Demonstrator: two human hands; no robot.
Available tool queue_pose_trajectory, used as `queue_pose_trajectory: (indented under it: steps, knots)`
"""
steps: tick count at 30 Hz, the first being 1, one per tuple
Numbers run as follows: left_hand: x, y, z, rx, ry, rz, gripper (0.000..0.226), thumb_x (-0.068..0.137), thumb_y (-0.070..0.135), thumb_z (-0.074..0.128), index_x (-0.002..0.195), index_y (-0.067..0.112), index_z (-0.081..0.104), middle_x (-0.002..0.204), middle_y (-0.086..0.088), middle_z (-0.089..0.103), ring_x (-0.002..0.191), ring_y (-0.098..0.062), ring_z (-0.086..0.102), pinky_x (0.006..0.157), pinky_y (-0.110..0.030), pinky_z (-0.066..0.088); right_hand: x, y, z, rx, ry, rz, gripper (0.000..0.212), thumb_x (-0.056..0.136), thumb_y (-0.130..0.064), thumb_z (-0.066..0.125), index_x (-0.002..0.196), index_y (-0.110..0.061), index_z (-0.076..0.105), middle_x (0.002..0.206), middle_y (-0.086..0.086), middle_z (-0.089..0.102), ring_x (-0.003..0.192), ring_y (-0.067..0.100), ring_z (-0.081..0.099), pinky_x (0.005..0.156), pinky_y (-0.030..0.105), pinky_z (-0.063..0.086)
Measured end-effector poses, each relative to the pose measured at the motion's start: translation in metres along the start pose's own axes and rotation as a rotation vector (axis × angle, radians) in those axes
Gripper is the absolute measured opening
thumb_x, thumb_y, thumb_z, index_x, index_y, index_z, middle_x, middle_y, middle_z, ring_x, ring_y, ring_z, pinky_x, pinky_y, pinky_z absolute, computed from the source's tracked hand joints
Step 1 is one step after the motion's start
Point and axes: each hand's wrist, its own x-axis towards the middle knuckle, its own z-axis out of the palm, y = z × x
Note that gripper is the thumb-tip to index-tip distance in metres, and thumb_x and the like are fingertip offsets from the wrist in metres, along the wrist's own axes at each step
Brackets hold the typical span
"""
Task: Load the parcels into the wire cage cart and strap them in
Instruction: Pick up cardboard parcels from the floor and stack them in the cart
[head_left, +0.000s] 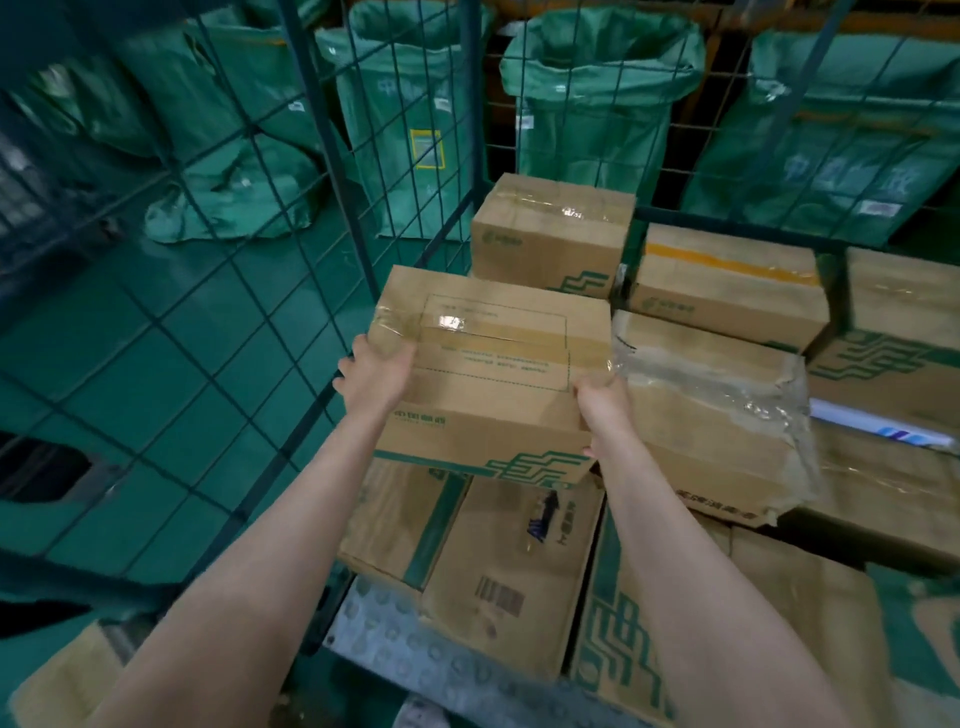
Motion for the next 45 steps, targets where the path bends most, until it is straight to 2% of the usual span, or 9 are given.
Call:
queue_pose_trajectory:
  steps: [8, 12, 15, 22, 31, 37, 39, 41, 45]
  knots:
    - [0.111, 0.024, 0.040, -0.038, -0.117, 0.041, 0.075, 0.089, 0.050, 0.051, 0.150, 0.019, 0.019, 0.149, -0.017, 0.027, 0.137, -0.038, 0.021, 0.112, -0.046, 0.020, 0.071, -0.035, 0.040, 0.030, 0.075, 0.041, 0.073, 0.076, -0.044, 0.048, 0.145, -0.027, 0.028, 0.146, 0.002, 0.041, 0.130, 0.029, 0.042, 0.103, 0.053, 0.039]
    - [0.152, 0.029, 0.074, -0.073, -0.223, 0.079, 0.089, 0.072, 0.061, 0.048, 0.148, 0.021, 0.026, 0.145, -0.014, 0.038, 0.132, -0.038, 0.035, 0.110, -0.050, 0.029, 0.114, -0.042, 0.050, 0.073, 0.133, 0.021, 0.072, 0.080, -0.040, 0.052, 0.146, -0.025, 0.026, 0.145, 0.004, 0.042, 0.128, 0.032, 0.044, 0.104, 0.052, 0.040]
    - [0.178, 0.034, 0.098, -0.054, -0.244, 0.092, 0.075, 0.085, 0.050, 0.052, 0.149, 0.022, 0.024, 0.144, -0.011, 0.039, 0.129, -0.035, 0.040, 0.108, -0.048, 0.034, 0.135, -0.047, 0.053, 0.070, 0.163, 0.044, 0.067, 0.080, -0.041, 0.051, 0.142, -0.026, 0.031, 0.136, 0.005, 0.051, 0.119, 0.033, 0.051, 0.098, 0.051, 0.046]
    - [0.207, 0.037, 0.122, 0.064, -0.235, 0.163, 0.072, 0.091, 0.036, 0.051, 0.151, 0.017, 0.013, 0.149, -0.009, 0.025, 0.136, -0.037, 0.020, 0.111, -0.049, 0.025, 0.156, -0.041, 0.064, -0.152, 0.256, -0.040, 0.069, 0.095, -0.023, 0.048, 0.152, -0.013, 0.010, 0.157, 0.009, 0.016, 0.144, 0.029, 0.017, 0.117, 0.036, 0.012]
    - [0.179, 0.053, 0.108, 0.212, -0.270, 0.063, 0.073, 0.094, 0.038, 0.044, 0.152, 0.019, 0.003, 0.157, -0.014, 0.004, 0.144, -0.034, 0.004, 0.114, -0.060, 0.010, 0.122, -0.045, 0.055, -0.071, 0.186, 0.016, 0.063, 0.095, -0.021, 0.046, 0.151, -0.016, 0.018, 0.155, 0.006, 0.026, 0.139, 0.028, 0.031, 0.114, 0.040, 0.028]
    - [0.140, 0.059, 0.087, 0.159, -0.316, 0.271, 0.060, 0.090, 0.025, 0.049, 0.146, 0.020, 0.028, 0.148, -0.014, 0.030, 0.134, -0.033, 0.030, 0.111, -0.050, 0.026, 0.070, -0.038, 0.044, -0.050, 0.209, 0.037, 0.057, 0.097, -0.026, 0.043, 0.149, -0.015, 0.025, 0.152, 0.009, 0.032, 0.136, 0.030, 0.035, 0.110, 0.043, 0.033]
    - [0.121, 0.056, 0.083, 0.102, -0.365, 0.347, 0.048, 0.091, 0.024, 0.052, 0.137, 0.020, 0.042, 0.140, -0.008, 0.044, 0.108, -0.019, 0.053, 0.093, -0.034, 0.045, 0.055, -0.032, 0.035, -0.041, 0.228, 0.034, 0.052, 0.100, -0.026, 0.041, 0.149, -0.014, 0.027, 0.151, 0.008, 0.034, 0.137, 0.028, 0.035, 0.110, 0.038, 0.032]
    - [0.099, 0.054, 0.082, 0.052, -0.408, 0.367, 0.037, 0.093, 0.020, 0.053, 0.130, 0.018, 0.048, 0.134, -0.004, 0.048, 0.084, -0.007, 0.051, 0.071, -0.018, 0.041, 0.037, -0.025, 0.024, -0.018, 0.231, 0.031, 0.049, 0.101, -0.024, 0.038, 0.147, -0.011, 0.030, 0.151, 0.007, 0.034, 0.138, 0.026, 0.034, 0.109, 0.035, 0.030]
    - [0.056, 0.045, 0.079, 0.014, -0.472, 0.331, 0.030, 0.097, 0.016, 0.049, 0.126, 0.012, 0.051, 0.128, -0.005, 0.054, 0.103, -0.016, 0.051, 0.079, -0.023, 0.037, 0.002, -0.006, 0.005, 0.098, 0.245, 0.058, 0.047, 0.101, -0.029, 0.041, 0.143, -0.009, 0.038, 0.146, 0.009, 0.041, 0.134, 0.027, 0.039, 0.109, 0.036, 0.031]
